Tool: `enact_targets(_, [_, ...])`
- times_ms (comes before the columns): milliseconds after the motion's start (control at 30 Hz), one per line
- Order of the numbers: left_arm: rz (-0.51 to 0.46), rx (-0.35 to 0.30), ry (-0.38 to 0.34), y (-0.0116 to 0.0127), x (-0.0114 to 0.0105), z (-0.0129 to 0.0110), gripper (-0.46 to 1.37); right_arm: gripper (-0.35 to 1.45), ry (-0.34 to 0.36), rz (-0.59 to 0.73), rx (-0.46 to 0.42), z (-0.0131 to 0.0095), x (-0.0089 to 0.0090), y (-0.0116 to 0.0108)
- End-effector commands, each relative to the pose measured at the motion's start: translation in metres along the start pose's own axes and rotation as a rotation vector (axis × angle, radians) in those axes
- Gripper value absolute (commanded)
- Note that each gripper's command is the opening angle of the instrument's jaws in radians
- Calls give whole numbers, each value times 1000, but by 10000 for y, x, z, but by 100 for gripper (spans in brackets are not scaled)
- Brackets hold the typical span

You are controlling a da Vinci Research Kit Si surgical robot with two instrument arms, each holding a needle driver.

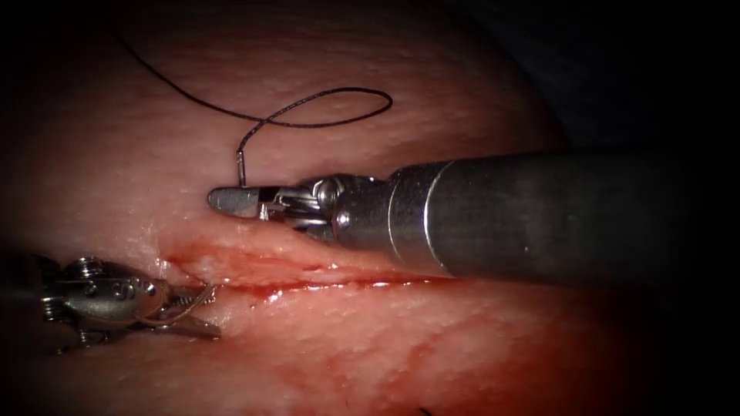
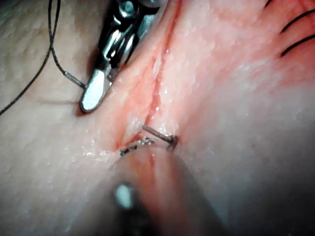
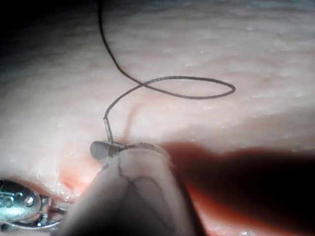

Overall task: Wound Closure
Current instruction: With the right driver throw the needle through the skin above of the wound

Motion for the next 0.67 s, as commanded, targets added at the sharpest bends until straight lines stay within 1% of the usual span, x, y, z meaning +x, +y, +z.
enact_targets(33, [0,1,2,0,1,-1,27,-35,-15,0,1,1,-1,-1])
enact_targets(133, [5,7,11,-1,3,-3,27,-35,-33,-4,6,2,-3,-1])
enact_targets(433, [4,11,13,-1,4,-4,26,-35,-24,-4,5,0,5,1])
enact_targets(667, [10,14,14,-2,5,-4,27,-35,-24,-4,5,0,7,1])
